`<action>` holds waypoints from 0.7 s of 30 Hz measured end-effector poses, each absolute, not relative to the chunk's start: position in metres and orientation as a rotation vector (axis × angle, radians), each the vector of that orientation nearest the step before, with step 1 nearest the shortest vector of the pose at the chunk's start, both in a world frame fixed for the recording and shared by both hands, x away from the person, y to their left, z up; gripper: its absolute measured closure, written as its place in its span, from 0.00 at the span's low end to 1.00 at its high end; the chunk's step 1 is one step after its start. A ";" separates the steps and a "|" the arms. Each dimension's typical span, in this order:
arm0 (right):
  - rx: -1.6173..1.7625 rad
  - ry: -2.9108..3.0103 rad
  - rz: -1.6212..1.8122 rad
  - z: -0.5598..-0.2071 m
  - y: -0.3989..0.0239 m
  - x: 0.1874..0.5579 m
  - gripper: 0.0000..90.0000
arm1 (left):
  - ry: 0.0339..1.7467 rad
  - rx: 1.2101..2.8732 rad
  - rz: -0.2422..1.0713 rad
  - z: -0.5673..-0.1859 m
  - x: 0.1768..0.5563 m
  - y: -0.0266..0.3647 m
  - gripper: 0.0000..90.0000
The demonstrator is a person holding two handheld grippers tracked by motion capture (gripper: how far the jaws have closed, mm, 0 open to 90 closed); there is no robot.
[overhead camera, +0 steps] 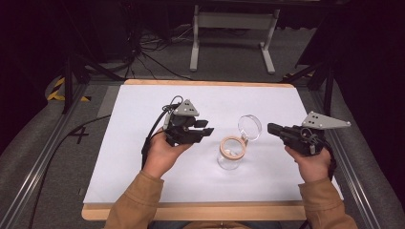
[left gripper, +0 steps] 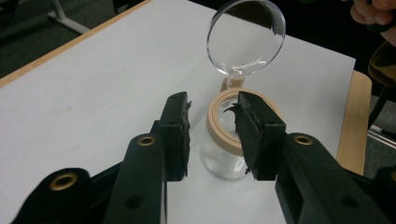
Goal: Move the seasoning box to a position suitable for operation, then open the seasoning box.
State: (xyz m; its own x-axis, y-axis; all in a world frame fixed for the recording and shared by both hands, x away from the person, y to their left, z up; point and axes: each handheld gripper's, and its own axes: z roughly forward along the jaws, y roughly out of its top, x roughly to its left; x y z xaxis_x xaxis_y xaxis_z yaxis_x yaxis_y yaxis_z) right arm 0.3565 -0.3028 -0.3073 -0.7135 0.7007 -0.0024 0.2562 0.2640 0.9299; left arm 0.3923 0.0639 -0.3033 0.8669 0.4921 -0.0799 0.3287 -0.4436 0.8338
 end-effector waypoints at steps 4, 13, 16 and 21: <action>0.900 2.112 1.423 -0.307 -0.313 0.360 0.97 | 0.608 2.083 0.225 -0.305 0.391 0.076 0.72; 0.984 2.102 1.376 -0.313 -0.333 0.369 0.95 | 0.684 2.135 0.231 -0.310 0.395 0.106 0.69; 1.025 2.110 1.347 -0.318 -0.341 0.374 0.95 | 0.734 2.145 0.253 -0.315 0.399 0.119 0.68; 1.088 2.120 1.291 -0.326 -0.352 0.383 0.93 | 0.806 2.158 0.249 -0.322 0.407 0.136 0.67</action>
